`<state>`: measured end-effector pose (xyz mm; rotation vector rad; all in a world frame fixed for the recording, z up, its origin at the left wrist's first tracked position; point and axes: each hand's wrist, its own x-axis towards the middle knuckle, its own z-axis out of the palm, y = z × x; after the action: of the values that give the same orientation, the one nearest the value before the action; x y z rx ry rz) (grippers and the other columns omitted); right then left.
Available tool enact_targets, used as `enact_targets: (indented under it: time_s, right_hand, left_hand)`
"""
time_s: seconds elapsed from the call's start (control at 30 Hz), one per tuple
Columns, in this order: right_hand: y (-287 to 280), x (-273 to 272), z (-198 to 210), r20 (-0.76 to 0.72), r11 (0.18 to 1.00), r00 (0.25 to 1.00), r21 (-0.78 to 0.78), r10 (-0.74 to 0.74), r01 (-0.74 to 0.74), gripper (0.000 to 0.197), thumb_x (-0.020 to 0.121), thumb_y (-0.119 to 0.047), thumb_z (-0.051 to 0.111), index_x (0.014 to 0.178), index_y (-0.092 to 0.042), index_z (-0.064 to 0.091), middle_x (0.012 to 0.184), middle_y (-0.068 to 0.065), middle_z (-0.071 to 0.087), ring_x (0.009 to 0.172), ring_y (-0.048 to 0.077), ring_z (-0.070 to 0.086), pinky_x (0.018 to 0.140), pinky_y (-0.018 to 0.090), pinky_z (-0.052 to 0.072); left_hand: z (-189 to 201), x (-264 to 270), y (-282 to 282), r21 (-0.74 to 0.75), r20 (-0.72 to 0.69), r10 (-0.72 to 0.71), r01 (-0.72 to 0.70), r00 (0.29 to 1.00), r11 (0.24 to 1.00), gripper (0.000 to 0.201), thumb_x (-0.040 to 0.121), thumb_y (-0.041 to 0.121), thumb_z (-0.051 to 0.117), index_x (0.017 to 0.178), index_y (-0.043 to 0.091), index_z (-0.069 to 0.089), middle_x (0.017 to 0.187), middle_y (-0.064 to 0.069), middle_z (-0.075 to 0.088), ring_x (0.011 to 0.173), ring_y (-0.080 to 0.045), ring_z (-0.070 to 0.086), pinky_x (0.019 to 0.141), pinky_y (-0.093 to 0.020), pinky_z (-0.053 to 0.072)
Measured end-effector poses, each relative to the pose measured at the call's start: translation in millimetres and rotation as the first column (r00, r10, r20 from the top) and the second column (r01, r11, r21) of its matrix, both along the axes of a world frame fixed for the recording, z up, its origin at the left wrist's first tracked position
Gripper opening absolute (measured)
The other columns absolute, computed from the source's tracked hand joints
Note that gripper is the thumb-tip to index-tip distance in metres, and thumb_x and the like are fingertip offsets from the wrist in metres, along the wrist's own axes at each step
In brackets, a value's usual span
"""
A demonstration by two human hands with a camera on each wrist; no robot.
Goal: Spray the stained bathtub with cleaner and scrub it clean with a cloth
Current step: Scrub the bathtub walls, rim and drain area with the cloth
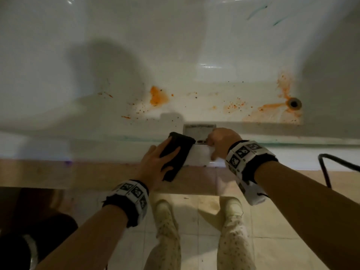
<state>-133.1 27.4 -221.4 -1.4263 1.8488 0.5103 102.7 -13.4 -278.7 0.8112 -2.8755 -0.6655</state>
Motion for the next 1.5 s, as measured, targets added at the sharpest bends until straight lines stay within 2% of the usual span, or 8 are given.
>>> enact_targets:
  time_s: [0.3,0.5,0.67,0.83,0.93,1.17,1.33,1.5]
  right_hand:
    - [-5.7,8.2,4.1,-0.086,0.997,0.994,-0.008,-0.074,0.074,0.052,0.066,-0.030,0.082,0.110,-0.011,0.062,0.118,0.011,0.059,0.109,0.029,0.055,0.091,0.034,0.045]
    - [-10.4,6.5,5.5,-0.084,0.998,0.995,0.029,-0.056,0.058,0.049,0.071,-0.033,0.078,0.113,-0.012,0.063,0.117,0.009,0.060,0.109,0.026,0.056,0.092,0.033,0.046]
    - [-14.5,10.4,9.1,-0.107,0.999,0.994,0.048,0.011,-0.006,0.022,0.076,-0.023,0.074,0.089,-0.011,0.061,0.094,0.006,0.062,0.099,0.026,0.061,0.087,0.032,0.049]
    - [-28.6,24.4,15.3,-0.129,0.994,0.986,0.049,0.101,-0.095,0.018,0.085,-0.019,0.061,0.103,-0.015,0.063,0.080,-0.001,0.051,0.084,0.023,0.057,0.077,0.030,0.047]
    - [-39.9,40.0,16.3,-0.144,0.990,0.981,0.060,0.134,-0.126,0.019,0.092,-0.019,0.053,0.109,-0.013,0.059,0.089,0.002,0.052,0.095,0.024,0.058,0.082,0.031,0.046]
    - [-45.8,49.7,17.4,-0.187,0.985,0.968,-0.006,0.167,-0.171,0.034,0.088,-0.018,0.053,0.061,-0.018,0.033,0.061,-0.003,0.039,0.071,0.020,0.047,0.067,0.030,0.042]
    - [-50.8,60.4,22.2,-0.164,0.966,0.952,0.022,0.258,-0.258,0.006,0.091,-0.016,0.051,0.092,-0.014,0.057,0.077,-0.001,0.051,0.092,0.024,0.060,0.076,0.034,0.047]
    - [-61.8,87.0,7.0,0.170,0.944,0.929,-0.077,0.328,-0.320,0.042,0.096,-0.029,0.047,0.135,-0.013,0.044,0.130,0.008,0.047,0.116,0.026,0.050,0.098,0.034,0.043]
  left_hand:
    - [4.2,32.0,-48.8,-0.036,0.087,-0.227,0.231,0.970,0.972,0.074,0.063,0.014,0.085,0.128,0.025,0.051,0.138,-0.011,0.049,0.069,-0.025,0.055,0.064,-0.033,0.056]
    - [23.3,53.9,-80.6,0.126,0.306,0.094,-0.138,0.947,0.982,0.053,0.095,0.022,0.052,0.144,0.024,0.033,0.155,0.001,0.023,0.120,-0.031,0.038,0.108,-0.039,0.031]
    - [45.2,81.6,-106.0,0.022,0.333,0.237,-0.259,0.913,0.966,0.045,0.094,0.012,0.053,0.137,0.016,0.047,0.149,-0.009,0.035,0.113,-0.035,0.043,0.102,-0.043,0.036]
    - [69.9,99.9,-114.6,-0.030,0.053,0.506,-0.505,0.861,0.862,0.044,0.090,0.007,0.058,0.134,0.009,0.052,0.144,-0.012,0.042,0.113,-0.037,0.044,0.103,-0.044,0.036]
    - [71.5,109.0,-104.8,0.011,0.101,0.479,-0.483,0.872,0.876,0.044,0.089,0.006,0.060,0.132,0.009,0.053,0.145,-0.010,0.042,0.112,-0.037,0.045,0.103,-0.044,0.037]
    - [25.2,128.2,-63.6,0.144,0.208,0.325,-0.357,0.923,0.923,0.048,0.084,0.001,0.066,0.128,0.018,0.059,0.144,-0.011,0.042,0.105,-0.044,0.053,0.091,-0.056,0.048]
    - [22.5,125.0,-88.5,0.144,0.251,0.341,-0.383,0.906,0.912,0.047,0.089,0.003,0.060,0.133,0.016,0.052,0.148,-0.007,0.037,0.111,-0.042,0.049,0.100,-0.053,0.040]
    - [33.2,118.9,-112.4,0.046,0.360,0.328,-0.368,0.873,0.929,0.044,0.094,0.009,0.053,0.137,0.016,0.048,0.148,-0.005,0.037,0.103,-0.034,0.045,0.097,-0.042,0.037]
